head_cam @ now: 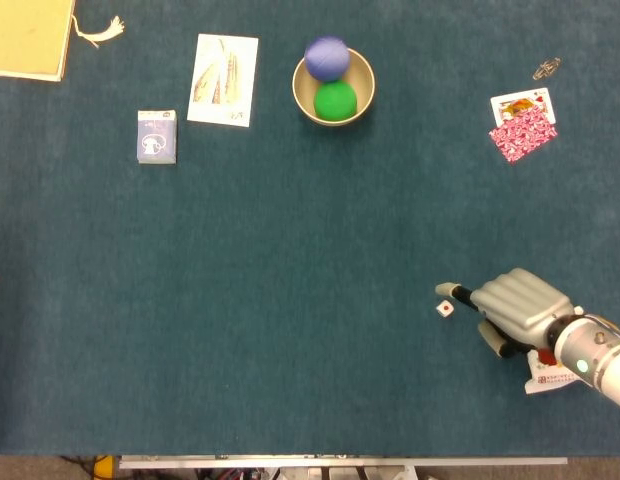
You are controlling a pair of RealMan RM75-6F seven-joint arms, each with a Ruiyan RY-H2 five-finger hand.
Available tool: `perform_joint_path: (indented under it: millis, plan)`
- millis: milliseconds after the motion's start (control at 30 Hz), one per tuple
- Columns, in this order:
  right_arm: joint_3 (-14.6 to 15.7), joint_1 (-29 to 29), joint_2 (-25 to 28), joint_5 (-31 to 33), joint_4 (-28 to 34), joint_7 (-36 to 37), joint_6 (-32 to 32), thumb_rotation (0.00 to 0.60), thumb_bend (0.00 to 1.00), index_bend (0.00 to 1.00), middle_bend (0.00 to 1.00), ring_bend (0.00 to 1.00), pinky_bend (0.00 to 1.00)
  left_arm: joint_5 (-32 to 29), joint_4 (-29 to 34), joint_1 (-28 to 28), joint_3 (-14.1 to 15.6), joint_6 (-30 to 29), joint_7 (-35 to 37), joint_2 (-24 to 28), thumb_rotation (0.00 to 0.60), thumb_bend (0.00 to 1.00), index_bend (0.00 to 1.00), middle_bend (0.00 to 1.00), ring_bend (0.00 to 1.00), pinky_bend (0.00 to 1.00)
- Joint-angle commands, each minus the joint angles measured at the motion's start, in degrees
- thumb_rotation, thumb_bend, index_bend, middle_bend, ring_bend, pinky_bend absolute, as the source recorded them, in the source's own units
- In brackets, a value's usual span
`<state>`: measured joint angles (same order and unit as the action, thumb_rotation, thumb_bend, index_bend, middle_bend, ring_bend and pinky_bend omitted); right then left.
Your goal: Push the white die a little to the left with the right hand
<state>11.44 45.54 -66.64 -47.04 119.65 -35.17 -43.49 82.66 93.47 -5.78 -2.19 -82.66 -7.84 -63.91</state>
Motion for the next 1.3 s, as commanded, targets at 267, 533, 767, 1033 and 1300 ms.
perform_joint_path:
  millis: [267,533,767,1033,1300]
  plan:
    - [2.4,1.6,0.8,2.2,1.5,-1.8,-2.9,0.6,0.65,0.1,0.9,0.97,1.0,-0.3,-0.3,-0.1,-0.1,0.2,-0.6,-0.4,0.6,0.02,0.4,0.16,0.08,0.29]
    - [3.1,2.5,-0.1,2.9,0.7,-1.2,-2.7,0.6,0.65,0.16,0.9,0.97,1.0,-0.4,-0.3,-0.1,-0.1,0.2,-0.3,-0.3,0.6,0.02,0.4,0.16,0.08,0.29]
    - [3.9,3.1,-0.4,3.4,0.8,-1.2,-3.1,0.6,0.65,0.18,0.9,0.97,1.0,-0.3,-0.3,0.0,-0.1,0.1,-0.2,-0.2,0.6,0.02,0.4,0.16,0.08,0.29]
    - [4.3,3.7,-0.8,3.9,0.3,-0.8,-3.5,0.6,0.65,0.18,0.9,0.97,1.0,-0.4,-0.3,-0.1,-0.2,0.1,-0.3,-0.3,0.6,0.02,0.4,0.16,0.08,0.29]
    - [4.6,4.2,-1.7,4.2,-0.9,0.1,-2.7,0.6,0.65,0.18,0.9,0.97,1.0,-0.2,-0.1,0.0,-0.1,0.0,-0.1,-0.2,0.6,0.02,0.4,0.16,0.08,0.29]
